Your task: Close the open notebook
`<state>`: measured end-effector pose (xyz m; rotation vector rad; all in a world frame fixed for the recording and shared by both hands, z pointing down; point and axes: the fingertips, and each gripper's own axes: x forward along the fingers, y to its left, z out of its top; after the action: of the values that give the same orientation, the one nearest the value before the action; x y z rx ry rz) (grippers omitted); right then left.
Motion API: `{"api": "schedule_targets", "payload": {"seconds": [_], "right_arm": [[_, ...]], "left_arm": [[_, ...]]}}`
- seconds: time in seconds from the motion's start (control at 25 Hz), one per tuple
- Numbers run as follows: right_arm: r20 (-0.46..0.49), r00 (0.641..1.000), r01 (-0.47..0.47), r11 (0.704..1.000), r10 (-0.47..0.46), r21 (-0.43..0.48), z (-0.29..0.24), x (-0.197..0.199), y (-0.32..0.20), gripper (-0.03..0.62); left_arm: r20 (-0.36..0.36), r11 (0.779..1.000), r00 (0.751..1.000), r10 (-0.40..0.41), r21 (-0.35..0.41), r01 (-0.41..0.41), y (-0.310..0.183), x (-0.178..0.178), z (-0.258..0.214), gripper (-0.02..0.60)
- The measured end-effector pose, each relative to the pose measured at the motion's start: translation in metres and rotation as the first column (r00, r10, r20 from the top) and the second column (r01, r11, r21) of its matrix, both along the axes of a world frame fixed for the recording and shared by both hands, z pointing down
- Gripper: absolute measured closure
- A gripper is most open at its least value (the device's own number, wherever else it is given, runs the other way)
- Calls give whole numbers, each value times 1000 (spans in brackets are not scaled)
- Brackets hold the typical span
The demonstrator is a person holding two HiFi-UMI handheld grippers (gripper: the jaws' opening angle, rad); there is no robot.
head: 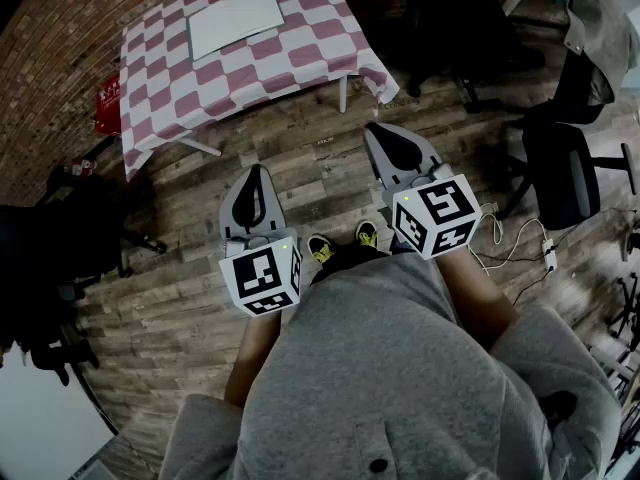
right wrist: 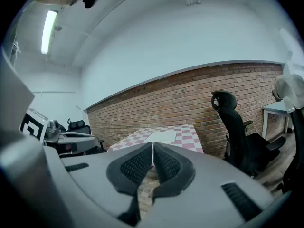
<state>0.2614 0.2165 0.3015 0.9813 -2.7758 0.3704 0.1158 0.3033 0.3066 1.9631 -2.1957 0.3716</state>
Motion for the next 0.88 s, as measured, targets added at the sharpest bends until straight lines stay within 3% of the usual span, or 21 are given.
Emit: {"api": "schedule_targets", "payload": {"seconds": [0.6, 0.88], "right_arm": [[17, 1000, 0, 999, 1, -34, -12, -39, 16, 565], [32, 999, 33, 999, -33, 3, -25, -66, 26, 566]], "left_arm": [[-10, 1000, 1000, -24, 6, 24, 22, -45, -8, 572], [-32, 999, 999, -35, 22, 35, 34, -72, -9, 572]]}}
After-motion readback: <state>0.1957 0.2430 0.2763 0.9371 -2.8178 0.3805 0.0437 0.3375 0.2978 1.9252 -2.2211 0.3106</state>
